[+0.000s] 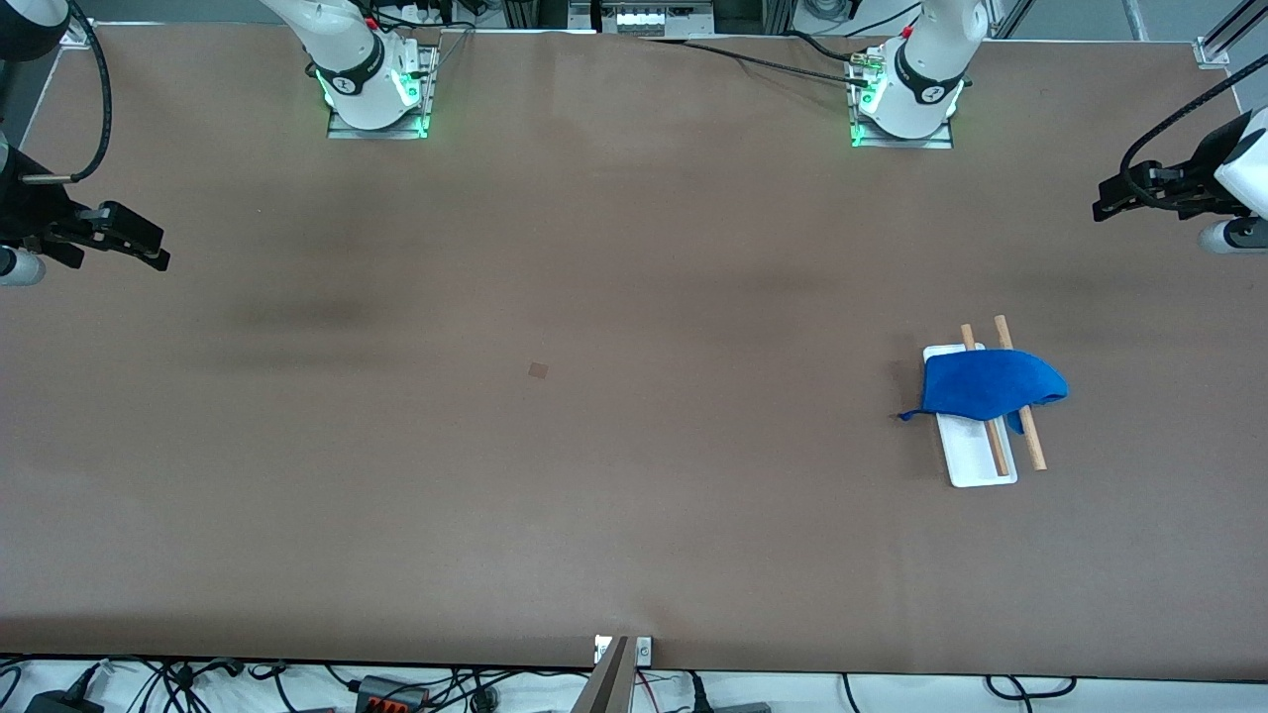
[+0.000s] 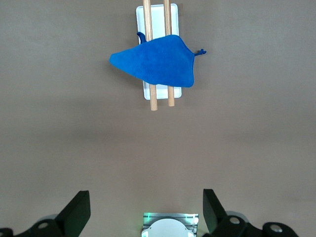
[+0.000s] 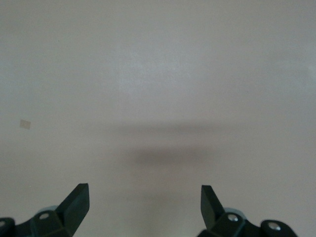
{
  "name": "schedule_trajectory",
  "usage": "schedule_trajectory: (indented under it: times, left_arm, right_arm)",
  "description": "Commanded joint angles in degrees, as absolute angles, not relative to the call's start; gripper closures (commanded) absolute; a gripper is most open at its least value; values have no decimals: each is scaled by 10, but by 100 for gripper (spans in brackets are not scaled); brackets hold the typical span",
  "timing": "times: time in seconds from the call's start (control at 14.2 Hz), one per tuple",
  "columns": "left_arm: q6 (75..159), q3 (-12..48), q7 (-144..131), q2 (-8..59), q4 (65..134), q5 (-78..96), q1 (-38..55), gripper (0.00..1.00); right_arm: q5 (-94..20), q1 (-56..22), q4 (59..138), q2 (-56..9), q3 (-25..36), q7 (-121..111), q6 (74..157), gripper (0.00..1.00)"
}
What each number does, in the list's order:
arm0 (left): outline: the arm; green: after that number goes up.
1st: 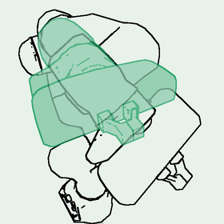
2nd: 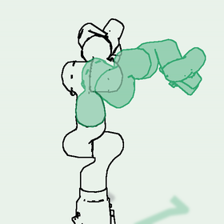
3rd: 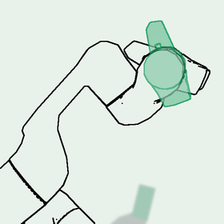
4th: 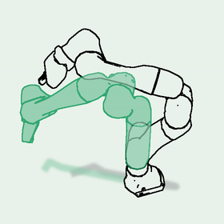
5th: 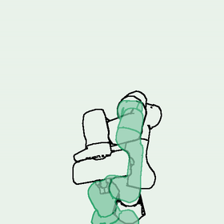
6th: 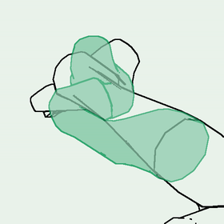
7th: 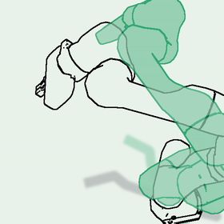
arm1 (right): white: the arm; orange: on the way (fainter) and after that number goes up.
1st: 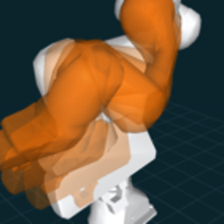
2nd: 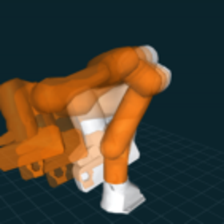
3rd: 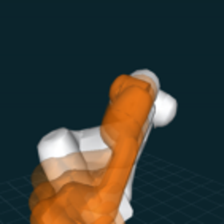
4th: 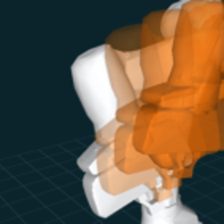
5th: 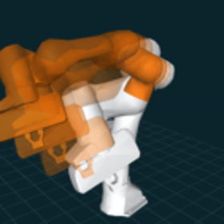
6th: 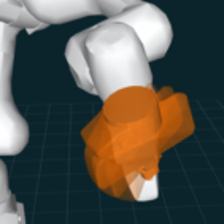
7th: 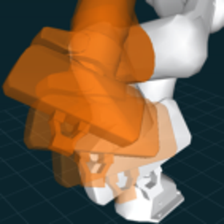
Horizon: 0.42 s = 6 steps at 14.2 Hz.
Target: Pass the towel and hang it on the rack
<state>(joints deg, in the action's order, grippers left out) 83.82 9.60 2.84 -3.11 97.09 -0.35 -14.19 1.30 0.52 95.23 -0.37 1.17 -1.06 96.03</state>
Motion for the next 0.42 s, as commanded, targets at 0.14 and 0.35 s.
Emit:
schedule_trajectory:
  times: [0.14,0.35]
  left_arm:
    - [825,91,29,-20,951,-4,-138,0]
    - [825,91,29,-20,951,-2,-139,0]
  right_arm:
    - [17,10,955,3,7,-17,957,0]
    - [17,10,955,3,7,-18,956,0]
